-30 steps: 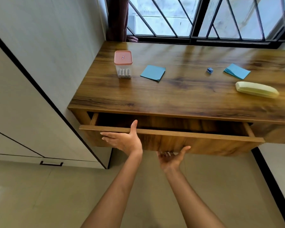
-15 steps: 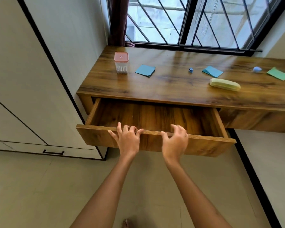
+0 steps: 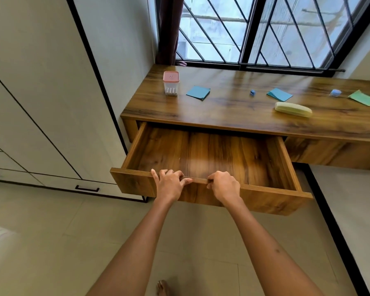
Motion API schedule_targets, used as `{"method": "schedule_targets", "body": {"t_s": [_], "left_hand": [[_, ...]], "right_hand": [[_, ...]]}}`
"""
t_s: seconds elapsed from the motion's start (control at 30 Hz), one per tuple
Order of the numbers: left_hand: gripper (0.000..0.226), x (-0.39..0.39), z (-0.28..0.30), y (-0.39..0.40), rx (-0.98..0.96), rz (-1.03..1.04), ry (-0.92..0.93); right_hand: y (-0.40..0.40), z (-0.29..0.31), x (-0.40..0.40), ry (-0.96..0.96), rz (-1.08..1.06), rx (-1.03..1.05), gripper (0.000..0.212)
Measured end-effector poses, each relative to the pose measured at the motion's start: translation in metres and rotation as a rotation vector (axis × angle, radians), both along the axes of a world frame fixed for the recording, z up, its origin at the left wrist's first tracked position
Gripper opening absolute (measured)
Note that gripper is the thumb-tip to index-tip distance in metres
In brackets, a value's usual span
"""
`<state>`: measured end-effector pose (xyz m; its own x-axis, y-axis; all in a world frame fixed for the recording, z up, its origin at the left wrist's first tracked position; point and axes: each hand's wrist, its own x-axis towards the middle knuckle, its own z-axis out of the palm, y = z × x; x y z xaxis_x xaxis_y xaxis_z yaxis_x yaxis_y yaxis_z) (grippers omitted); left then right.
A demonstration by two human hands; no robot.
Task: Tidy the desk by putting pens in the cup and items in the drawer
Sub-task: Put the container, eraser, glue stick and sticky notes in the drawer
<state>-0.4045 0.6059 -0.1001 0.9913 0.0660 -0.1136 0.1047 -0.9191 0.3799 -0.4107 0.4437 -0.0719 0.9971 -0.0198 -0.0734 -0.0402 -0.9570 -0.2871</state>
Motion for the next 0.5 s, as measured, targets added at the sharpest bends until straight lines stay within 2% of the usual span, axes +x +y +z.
{"method": "schedule_targets", "body": {"t_s": [0.33, 0.5], "left_hand": [[0.05, -0.02, 0.008, 0.004, 0.014, -0.018, 0.024], [0.042, -0.017, 0.015, 0.007, -0.072, 0.015, 0.078]], "right_hand": [[0.0, -0.002, -0.017, 0.005, 0.025, -0.031, 0.017], [-0.003, -0.002, -0.01, 0.082, 0.072, -0.039, 0.013]]}}
